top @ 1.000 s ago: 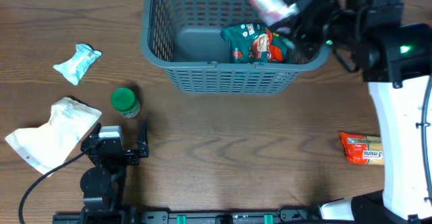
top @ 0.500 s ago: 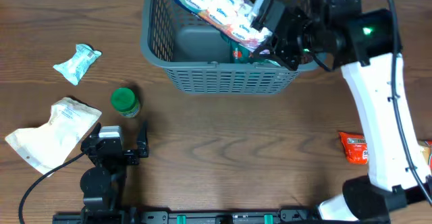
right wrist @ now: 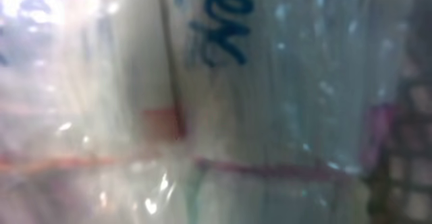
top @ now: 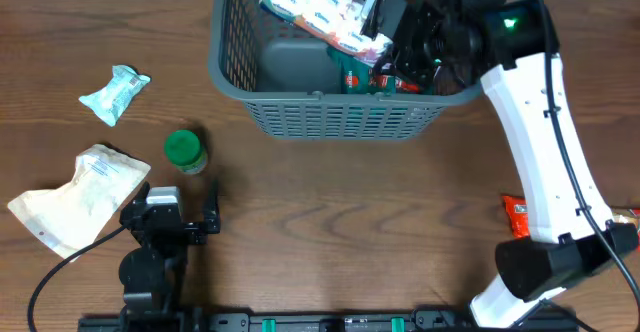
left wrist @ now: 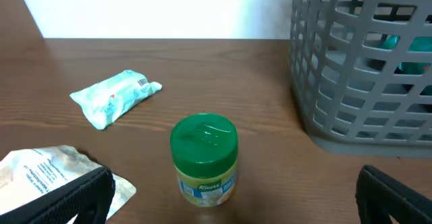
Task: Pack container
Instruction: 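Lift the tissue pack and carry it over the basket, then lower the tissue pack into the basket and release it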
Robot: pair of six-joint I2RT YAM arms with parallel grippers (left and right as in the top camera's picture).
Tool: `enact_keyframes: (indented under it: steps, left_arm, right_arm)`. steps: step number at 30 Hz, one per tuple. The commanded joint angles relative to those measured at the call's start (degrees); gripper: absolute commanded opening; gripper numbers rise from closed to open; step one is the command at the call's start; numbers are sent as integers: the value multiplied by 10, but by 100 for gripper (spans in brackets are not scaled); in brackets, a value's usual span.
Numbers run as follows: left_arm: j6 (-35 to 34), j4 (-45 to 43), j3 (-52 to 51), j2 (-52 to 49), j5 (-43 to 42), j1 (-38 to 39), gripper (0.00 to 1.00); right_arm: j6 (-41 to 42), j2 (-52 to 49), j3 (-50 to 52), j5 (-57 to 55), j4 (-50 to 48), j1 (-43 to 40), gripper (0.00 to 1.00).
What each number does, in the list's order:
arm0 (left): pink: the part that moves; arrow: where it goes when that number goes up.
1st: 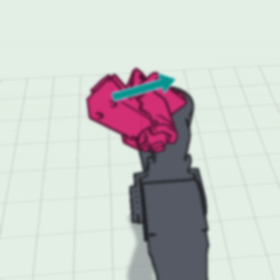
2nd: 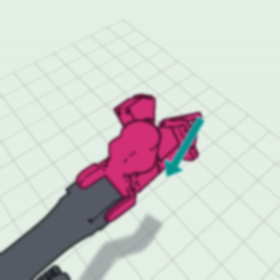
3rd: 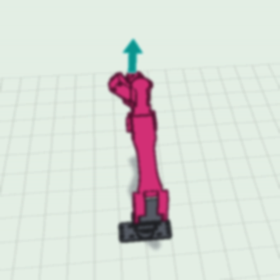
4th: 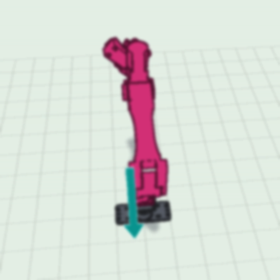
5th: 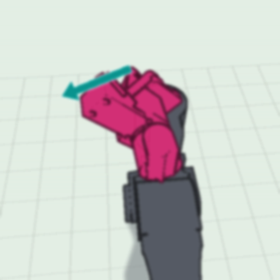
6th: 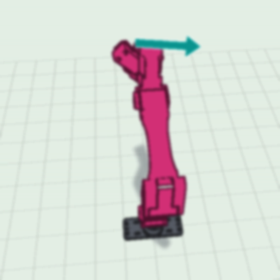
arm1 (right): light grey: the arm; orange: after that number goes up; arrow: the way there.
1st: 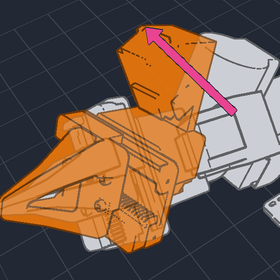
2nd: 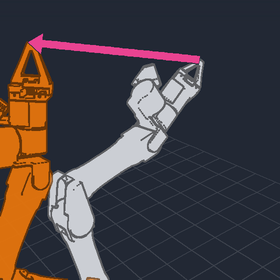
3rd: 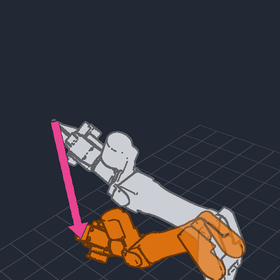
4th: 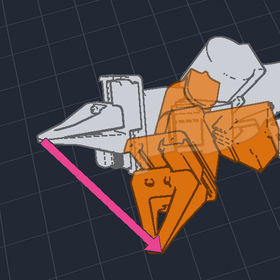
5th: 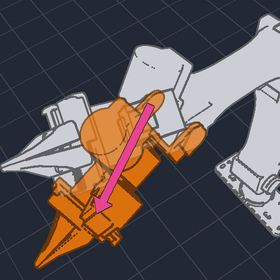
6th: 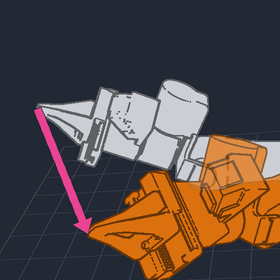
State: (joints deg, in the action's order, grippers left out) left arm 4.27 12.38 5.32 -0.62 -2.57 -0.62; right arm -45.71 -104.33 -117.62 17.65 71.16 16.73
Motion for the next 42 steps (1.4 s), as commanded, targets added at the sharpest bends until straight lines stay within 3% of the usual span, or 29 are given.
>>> enact_keyframes:
  steps: [1, 15, 29, 42]
  left_arm:
    - [-5, 4, -14, 4, 7, 1, 99]
    - [-5, 4, -14, 4, 7, 1, 99]
    - [-5, 4, -14, 4, 7, 1, 98]
    - [-5, 4, -14, 4, 7, 1, 99]
  right_arm:
    - [-22, -18, -8, 23, 13, -3, 1]
    - [-28, -108, -8, 37, 46, -2, 1]
    - [-27, -118, -8, 37, 38, -3, 1]
    - [80, -117, -18, 34, 1, -23, 1]
